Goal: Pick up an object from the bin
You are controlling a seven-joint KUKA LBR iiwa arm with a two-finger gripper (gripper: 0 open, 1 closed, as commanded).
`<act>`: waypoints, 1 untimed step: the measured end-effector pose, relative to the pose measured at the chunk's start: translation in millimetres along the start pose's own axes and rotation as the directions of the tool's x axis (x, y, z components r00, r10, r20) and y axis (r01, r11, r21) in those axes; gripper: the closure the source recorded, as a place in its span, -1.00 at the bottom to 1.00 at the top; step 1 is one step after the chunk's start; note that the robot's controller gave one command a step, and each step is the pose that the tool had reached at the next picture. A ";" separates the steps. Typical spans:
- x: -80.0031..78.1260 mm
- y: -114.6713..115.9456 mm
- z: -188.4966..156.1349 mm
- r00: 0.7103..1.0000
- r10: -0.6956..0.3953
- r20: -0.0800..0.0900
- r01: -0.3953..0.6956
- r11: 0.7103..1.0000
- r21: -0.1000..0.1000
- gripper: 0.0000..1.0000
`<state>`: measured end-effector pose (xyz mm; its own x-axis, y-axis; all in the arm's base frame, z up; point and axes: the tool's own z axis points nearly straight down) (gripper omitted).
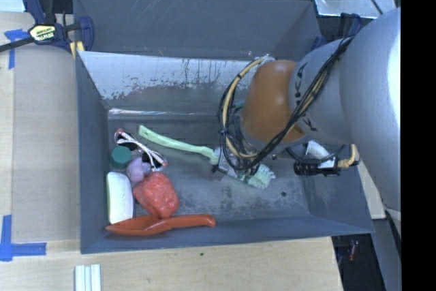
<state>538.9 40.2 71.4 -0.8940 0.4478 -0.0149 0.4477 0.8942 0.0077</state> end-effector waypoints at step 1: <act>0.0 0.0 0.0 1.000 0.000 0.000 0.000 1.000 0.000 1.00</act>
Offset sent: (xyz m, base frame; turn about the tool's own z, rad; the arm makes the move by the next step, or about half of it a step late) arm 0.0000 0.0000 0.0075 -0.0003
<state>538.9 40.1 71.4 -0.8942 0.4475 -0.0149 0.4474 0.8943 0.0077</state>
